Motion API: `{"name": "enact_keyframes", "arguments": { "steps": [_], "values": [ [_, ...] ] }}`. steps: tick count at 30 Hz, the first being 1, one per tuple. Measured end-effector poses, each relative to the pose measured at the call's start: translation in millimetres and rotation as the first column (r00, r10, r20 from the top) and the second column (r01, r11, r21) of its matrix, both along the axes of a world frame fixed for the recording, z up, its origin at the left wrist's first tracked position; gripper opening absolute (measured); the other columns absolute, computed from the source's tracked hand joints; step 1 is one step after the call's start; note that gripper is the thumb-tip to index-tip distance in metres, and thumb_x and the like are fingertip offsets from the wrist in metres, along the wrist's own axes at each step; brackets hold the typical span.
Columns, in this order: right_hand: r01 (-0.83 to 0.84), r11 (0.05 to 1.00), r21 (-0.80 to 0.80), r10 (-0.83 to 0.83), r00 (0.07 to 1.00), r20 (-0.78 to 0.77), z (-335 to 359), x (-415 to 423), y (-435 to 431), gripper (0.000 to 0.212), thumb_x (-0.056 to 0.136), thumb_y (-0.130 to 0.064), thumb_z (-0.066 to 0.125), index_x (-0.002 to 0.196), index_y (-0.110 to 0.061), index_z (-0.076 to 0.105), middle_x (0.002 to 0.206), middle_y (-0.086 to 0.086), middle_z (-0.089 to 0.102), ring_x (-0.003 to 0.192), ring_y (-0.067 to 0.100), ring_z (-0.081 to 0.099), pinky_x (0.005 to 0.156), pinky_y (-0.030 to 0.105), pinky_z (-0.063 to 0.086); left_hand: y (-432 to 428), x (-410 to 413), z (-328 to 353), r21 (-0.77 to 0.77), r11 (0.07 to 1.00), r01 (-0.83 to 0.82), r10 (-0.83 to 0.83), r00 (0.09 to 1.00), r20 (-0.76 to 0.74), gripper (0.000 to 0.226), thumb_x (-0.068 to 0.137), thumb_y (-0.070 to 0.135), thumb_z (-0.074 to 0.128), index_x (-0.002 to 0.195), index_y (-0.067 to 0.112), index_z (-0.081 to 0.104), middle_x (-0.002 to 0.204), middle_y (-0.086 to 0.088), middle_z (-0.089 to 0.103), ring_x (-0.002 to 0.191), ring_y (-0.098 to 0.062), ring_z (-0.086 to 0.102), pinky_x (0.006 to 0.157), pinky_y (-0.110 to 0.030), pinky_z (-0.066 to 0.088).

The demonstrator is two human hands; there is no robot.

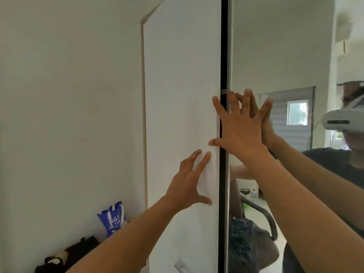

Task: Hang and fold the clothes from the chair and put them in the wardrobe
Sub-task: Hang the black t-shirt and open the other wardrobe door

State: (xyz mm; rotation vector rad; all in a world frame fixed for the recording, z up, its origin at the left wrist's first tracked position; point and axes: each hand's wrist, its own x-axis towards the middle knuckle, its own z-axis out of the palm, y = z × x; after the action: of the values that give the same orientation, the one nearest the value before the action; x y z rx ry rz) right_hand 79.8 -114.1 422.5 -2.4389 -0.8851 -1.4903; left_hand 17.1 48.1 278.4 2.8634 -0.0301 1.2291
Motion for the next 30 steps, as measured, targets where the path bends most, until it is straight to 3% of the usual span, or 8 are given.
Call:
{"name": "enact_keyframes", "arguments": {
  "steps": [8, 15, 17, 22, 26, 30],
  "values": [
    [0.127, 0.992, 0.001, -0.127, 0.988, 0.085, -12.1, 37.2, 9.5, 0.115, 0.075, -0.074, 0.06, 0.157, -0.027, -0.006, 0.16, 0.015, -0.029, 0.146, 0.041, -0.026, 0.105, 0.069, -0.018, 3.7, 48.8, -5.9, -0.049, 0.998, -0.04, 0.041, 0.999, 0.027, 0.134, 0.056, 0.069, 0.084, 0.156, 0.044, -0.003, 0.163, 0.012, -0.003, 0.145, -0.023, 0.01, 0.095, -0.056, 0.051],
    [0.139, 0.99, -0.003, -0.139, 0.988, 0.067, -11.0, 32.5, 10.2, 0.115, 0.075, -0.076, 0.058, 0.157, -0.028, -0.007, 0.16, 0.014, -0.029, 0.146, 0.041, -0.027, 0.108, 0.07, -0.013, -2.8, 42.6, -5.9, -0.048, 0.997, -0.067, 0.067, 0.998, -0.005, 0.137, 0.057, 0.065, 0.086, 0.155, 0.044, -0.008, 0.164, 0.012, -0.009, 0.146, -0.026, 0.009, 0.092, -0.057, 0.053],
    [0.124, 0.992, -0.023, -0.122, 0.991, 0.052, -12.9, 28.8, 9.0, 0.11, 0.077, -0.075, 0.058, 0.158, -0.029, -0.001, 0.162, 0.012, -0.023, 0.146, 0.041, -0.025, 0.111, 0.072, -0.01, -9.1, 36.2, -4.4, -0.069, 0.996, -0.065, 0.064, 0.998, -0.013, 0.136, 0.06, 0.061, 0.086, 0.156, 0.042, -0.008, 0.164, 0.013, -0.01, 0.147, -0.024, 0.009, 0.094, -0.054, 0.053],
    [0.022, 0.993, -0.119, -0.025, 0.999, -0.021, -44.1, 13.0, -10.0, 0.072, 0.095, -0.055, 0.05, 0.156, -0.027, 0.022, 0.166, 0.005, 0.0, 0.151, 0.032, -0.015, 0.116, 0.065, -0.004, -26.4, 20.6, -3.4, -0.12, 0.993, -0.018, 0.011, 0.998, -0.061, 0.119, 0.073, 0.056, 0.08, 0.157, 0.038, -0.003, 0.166, 0.011, -0.008, 0.149, -0.023, 0.019, 0.105, -0.047, 0.047],
    [-0.096, 0.995, -0.013, 0.093, 0.985, -0.145, -79.8, -9.4, -46.9, 0.054, 0.099, -0.044, 0.048, 0.149, -0.028, 0.037, 0.161, 0.001, 0.027, 0.153, 0.023, 0.007, 0.119, 0.061, -0.001, -54.2, -0.3, -21.9, -0.092, 0.993, 0.071, -0.082, 0.988, -0.129, 0.118, 0.074, 0.056, 0.079, 0.158, 0.036, -0.002, 0.167, 0.006, 0.001, 0.146, -0.025, 0.027, 0.103, -0.041, 0.049],
    [-0.007, 0.999, 0.046, 0.02, 0.959, -0.283, -132.8, -38.1, -108.3, 0.051, 0.098, -0.043, 0.052, 0.145, -0.028, 0.04, 0.156, 0.002, 0.035, 0.149, 0.025, 0.02, 0.119, 0.062, 0.013, -93.0, -28.6, -55.2, -0.127, 0.97, 0.208, -0.231, 0.95, -0.211, 0.122, 0.072, 0.054, 0.082, 0.156, 0.039, -0.005, 0.164, 0.01, 0.005, 0.141, -0.023, 0.032, 0.101, -0.036, 0.048]
  ]
}}
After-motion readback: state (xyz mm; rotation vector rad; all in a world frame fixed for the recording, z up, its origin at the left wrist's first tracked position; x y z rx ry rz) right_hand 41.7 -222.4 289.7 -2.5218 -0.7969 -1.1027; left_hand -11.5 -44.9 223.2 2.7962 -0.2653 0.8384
